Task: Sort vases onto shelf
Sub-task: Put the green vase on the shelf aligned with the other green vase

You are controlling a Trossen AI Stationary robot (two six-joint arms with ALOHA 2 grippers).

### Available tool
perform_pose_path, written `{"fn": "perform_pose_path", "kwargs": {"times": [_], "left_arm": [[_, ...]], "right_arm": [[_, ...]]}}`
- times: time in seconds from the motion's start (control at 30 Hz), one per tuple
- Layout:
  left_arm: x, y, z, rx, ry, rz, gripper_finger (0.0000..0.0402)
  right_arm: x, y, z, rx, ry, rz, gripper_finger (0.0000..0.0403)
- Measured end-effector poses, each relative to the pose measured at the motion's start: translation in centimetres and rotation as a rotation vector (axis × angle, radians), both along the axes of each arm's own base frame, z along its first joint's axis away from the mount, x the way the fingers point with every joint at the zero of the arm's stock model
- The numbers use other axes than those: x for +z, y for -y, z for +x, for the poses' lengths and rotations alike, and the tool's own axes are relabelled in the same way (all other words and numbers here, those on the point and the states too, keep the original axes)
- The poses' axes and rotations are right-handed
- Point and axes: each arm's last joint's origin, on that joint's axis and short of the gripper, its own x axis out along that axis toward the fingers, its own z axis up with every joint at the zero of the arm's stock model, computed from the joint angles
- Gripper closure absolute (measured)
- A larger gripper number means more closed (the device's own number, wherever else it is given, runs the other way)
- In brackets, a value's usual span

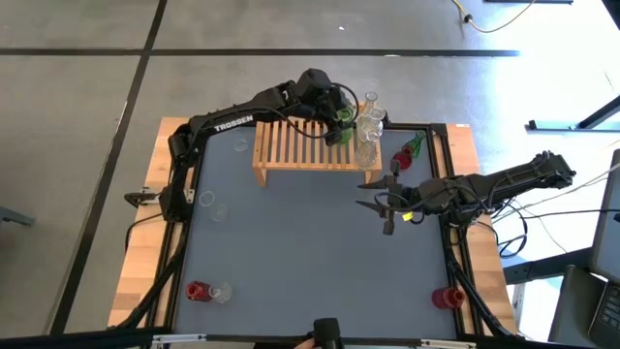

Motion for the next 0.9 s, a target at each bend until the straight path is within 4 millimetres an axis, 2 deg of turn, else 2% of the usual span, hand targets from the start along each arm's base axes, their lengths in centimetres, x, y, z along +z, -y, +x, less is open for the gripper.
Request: {"fn": "perform_pose_path", "kwargs": {"times": [0.37,0.7,0.9], "left_arm": [[0.15,-0.06,0.07,0.007,0.015,0.012,0.0156],[0.08,-0.11,0.03,0.060,-0.003,0.031,0.0122],[-0.17,0.21,0.04,0.052,-0.030,0.024,0.0131]], "right_arm": [[0.00,0.00,0.00,0.004,-0.003,-0.016,0.0233],[0.00,0.00,0.00,0.004,-0.003,-0.016,0.0233],[-0.03,0.00,-0.01,0.004,-0.006,-0.017,0.0233]]}}
